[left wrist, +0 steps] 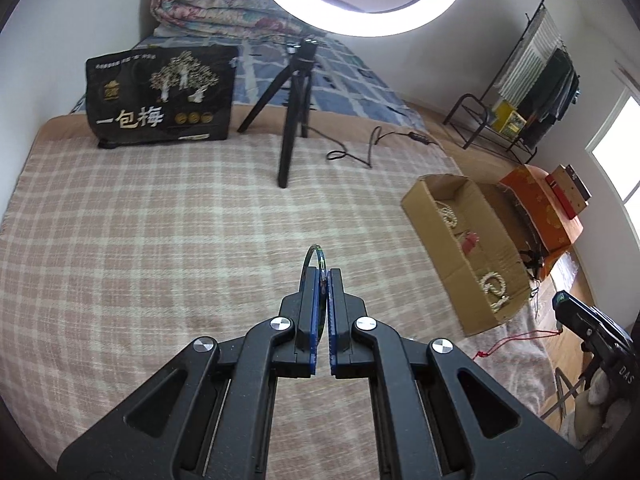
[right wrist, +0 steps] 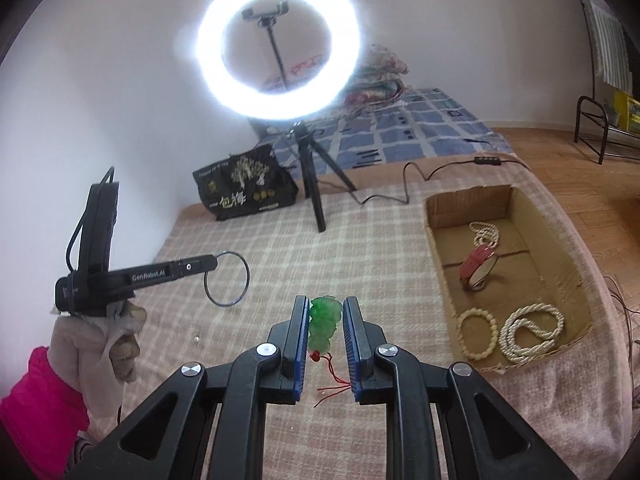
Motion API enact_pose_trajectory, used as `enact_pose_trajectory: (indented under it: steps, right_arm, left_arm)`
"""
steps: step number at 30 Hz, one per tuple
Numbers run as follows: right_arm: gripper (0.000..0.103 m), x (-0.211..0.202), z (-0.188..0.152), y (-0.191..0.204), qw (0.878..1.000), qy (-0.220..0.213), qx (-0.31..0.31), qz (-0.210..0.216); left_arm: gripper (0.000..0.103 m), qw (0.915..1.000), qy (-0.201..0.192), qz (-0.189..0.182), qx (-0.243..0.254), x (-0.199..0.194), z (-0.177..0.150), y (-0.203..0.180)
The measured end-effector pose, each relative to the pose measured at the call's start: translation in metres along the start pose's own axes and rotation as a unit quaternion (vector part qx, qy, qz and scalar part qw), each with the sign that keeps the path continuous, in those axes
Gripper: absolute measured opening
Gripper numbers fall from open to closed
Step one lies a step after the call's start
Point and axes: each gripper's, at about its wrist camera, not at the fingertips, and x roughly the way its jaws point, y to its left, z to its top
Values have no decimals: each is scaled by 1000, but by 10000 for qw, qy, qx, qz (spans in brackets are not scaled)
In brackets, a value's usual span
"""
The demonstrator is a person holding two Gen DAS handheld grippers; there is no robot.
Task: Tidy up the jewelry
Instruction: 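Carry the black ring with the left tool while the right tool carries the green pendant to the box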
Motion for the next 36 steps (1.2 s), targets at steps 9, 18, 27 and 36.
enact_pose_trajectory:
  steps: [9, 18, 27, 36]
  right_arm:
    - [16, -21, 17, -34, 9993, -218, 185, -222]
    - [16, -32, 38, -69, 9975, -382, 235, -548]
    - [16, -27, 57, -107, 9954, -423, 300, -810]
    - [16, -4, 60, -137, 9933, -217, 336, -1081]
  left_arm:
    - [1, 9989, -109, -401, 238, 5, 11, -50]
    - [1, 9955, -108, -740, 578, 19, 18, -107]
    - [1, 9913, -152, -913, 940, 43, 39, -159]
    - [1, 9893, -155, -848, 1179, 72, 65, -192]
